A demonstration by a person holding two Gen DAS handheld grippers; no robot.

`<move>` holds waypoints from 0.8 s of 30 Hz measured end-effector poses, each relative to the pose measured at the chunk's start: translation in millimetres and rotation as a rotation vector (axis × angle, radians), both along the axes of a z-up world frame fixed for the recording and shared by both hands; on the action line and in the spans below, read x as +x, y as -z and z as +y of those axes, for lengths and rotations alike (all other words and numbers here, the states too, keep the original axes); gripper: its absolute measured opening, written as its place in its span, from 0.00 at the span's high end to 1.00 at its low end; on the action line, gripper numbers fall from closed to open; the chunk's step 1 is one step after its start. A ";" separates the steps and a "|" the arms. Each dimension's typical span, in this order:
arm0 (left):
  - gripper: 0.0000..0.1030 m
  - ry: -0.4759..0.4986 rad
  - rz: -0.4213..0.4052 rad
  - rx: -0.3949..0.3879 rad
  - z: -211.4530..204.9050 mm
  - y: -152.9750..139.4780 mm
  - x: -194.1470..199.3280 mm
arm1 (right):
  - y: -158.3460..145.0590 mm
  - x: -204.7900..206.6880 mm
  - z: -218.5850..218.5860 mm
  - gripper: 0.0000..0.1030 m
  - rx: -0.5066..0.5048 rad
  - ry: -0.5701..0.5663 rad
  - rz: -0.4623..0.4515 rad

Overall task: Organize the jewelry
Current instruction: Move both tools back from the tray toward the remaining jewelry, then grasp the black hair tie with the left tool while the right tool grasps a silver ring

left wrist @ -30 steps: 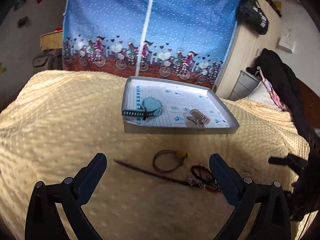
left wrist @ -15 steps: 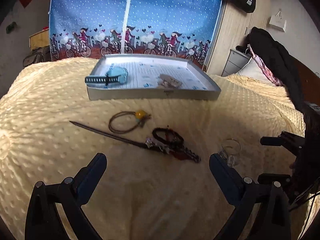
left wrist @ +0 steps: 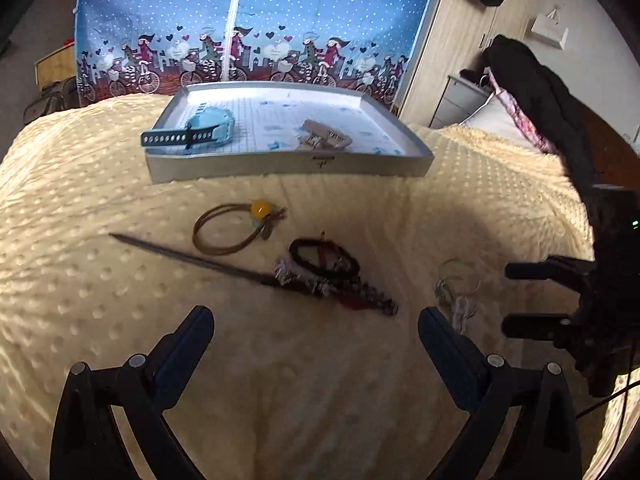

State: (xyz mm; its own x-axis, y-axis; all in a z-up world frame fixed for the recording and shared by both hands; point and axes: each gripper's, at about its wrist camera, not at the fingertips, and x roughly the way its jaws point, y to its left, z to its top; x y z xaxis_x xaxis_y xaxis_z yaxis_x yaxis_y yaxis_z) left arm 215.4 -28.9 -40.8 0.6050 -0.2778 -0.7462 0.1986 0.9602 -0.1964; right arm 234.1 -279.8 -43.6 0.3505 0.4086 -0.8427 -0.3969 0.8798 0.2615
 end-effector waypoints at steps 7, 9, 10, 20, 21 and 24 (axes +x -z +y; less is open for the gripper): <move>0.17 0.032 0.020 -0.038 -6.5 -2.3 30.6 | 4.6 18.8 4.1 0.09 -0.044 0.034 0.012; 0.20 0.042 0.038 -0.028 -7.8 0.3 35.8 | 4.6 22.4 9.3 0.18 -0.047 0.027 0.005; 0.21 0.046 0.047 -0.023 -7.9 1.1 38.0 | 4.9 23.9 11.8 0.26 -0.055 0.022 0.002; 0.23 0.072 0.100 -0.057 -5.9 7.4 48.4 | 12.9 34.8 7.3 0.43 -0.090 0.064 0.009; 0.26 0.081 0.101 -0.058 -6.4 7.2 50.3 | 13.3 35.4 5.9 0.45 -0.087 0.071 0.010; 0.38 0.107 0.127 -0.069 -6.3 7.7 58.9 | 15.2 37.4 3.8 0.55 -0.095 0.084 0.011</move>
